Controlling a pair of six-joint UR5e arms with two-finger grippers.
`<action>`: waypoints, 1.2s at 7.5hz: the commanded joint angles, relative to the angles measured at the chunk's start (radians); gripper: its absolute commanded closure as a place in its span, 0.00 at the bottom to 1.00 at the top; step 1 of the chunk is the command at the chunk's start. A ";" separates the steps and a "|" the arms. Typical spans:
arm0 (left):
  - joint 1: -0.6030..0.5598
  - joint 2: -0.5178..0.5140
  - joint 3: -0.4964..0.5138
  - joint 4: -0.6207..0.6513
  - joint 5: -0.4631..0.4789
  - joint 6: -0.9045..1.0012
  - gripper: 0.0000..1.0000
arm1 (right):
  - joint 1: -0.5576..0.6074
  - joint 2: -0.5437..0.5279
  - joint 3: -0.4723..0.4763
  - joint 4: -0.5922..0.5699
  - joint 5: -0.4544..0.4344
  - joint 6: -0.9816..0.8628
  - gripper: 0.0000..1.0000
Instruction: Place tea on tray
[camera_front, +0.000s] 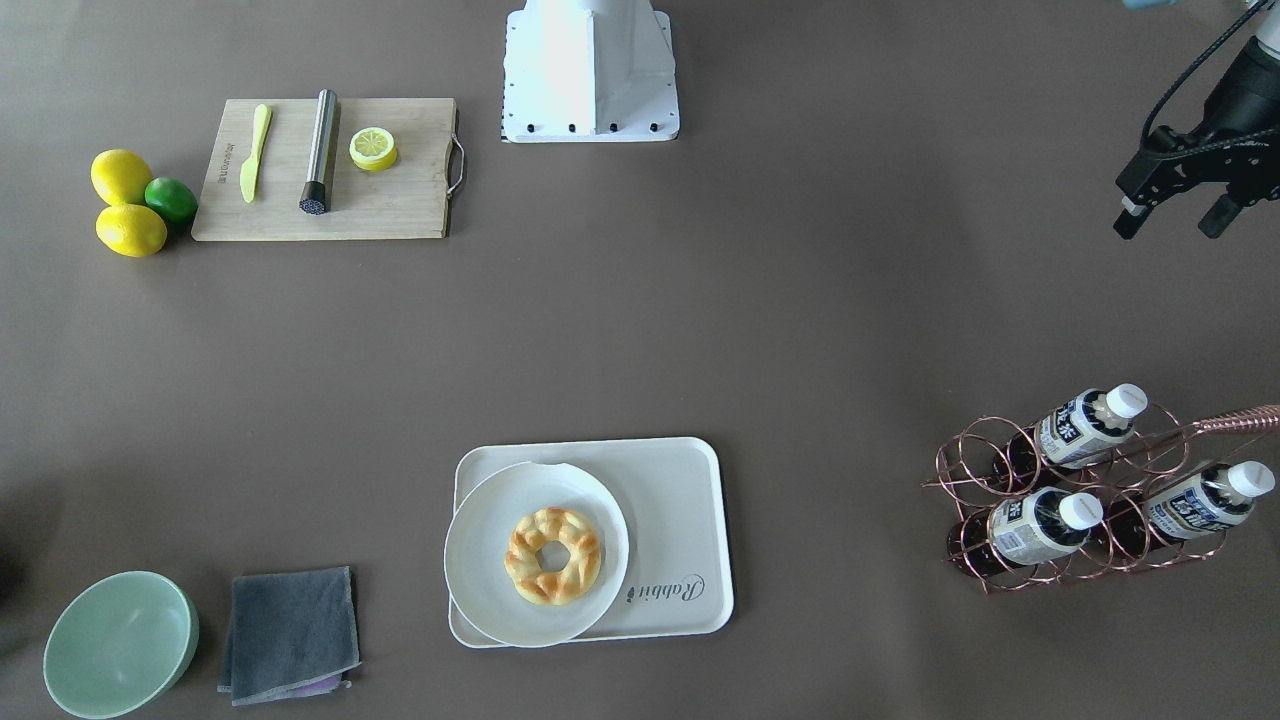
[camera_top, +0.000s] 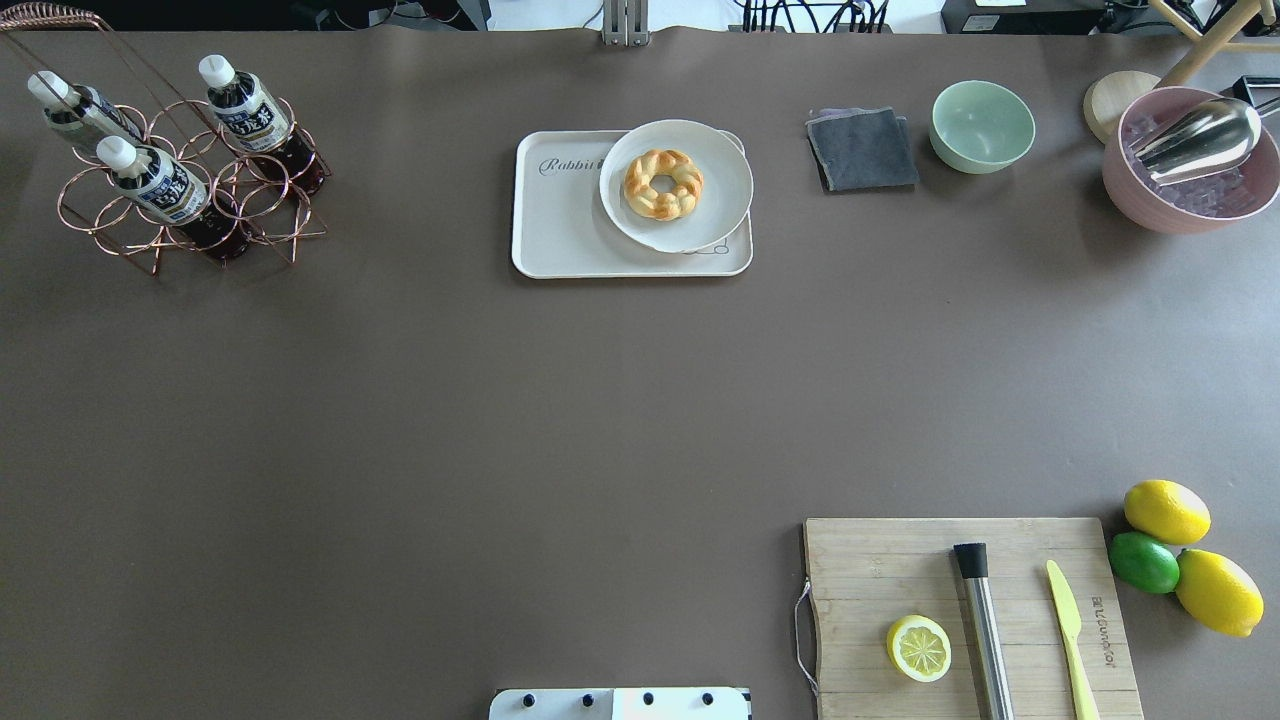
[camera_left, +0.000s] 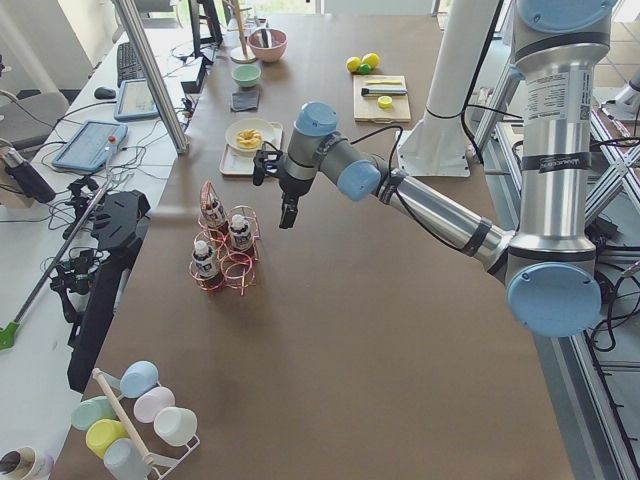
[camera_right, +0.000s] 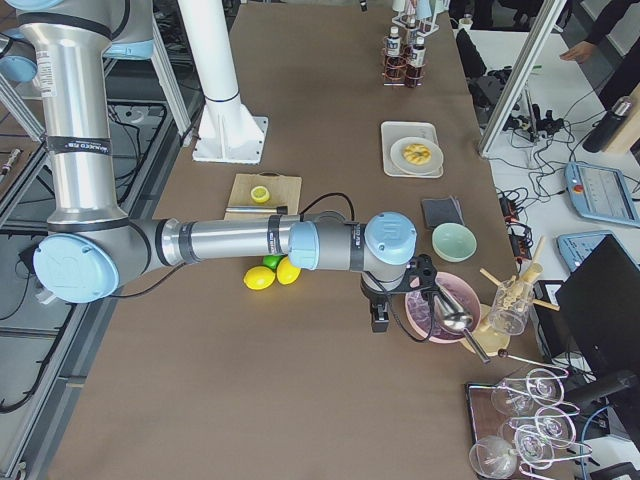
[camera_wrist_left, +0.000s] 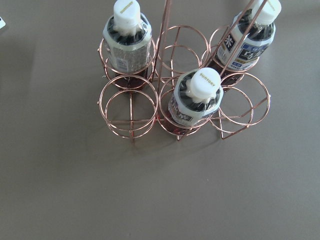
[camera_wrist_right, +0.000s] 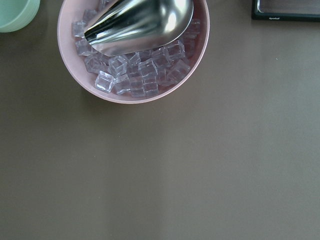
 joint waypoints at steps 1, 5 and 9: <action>0.064 -0.166 0.056 0.128 0.130 0.004 0.02 | 0.002 -0.009 0.003 0.000 0.001 0.001 0.00; 0.093 -0.265 0.222 -0.016 0.140 0.005 0.02 | 0.000 -0.028 0.003 0.000 0.007 -0.005 0.00; 0.093 -0.254 0.330 -0.149 0.142 0.011 0.02 | 0.000 -0.051 0.012 0.001 0.008 -0.006 0.00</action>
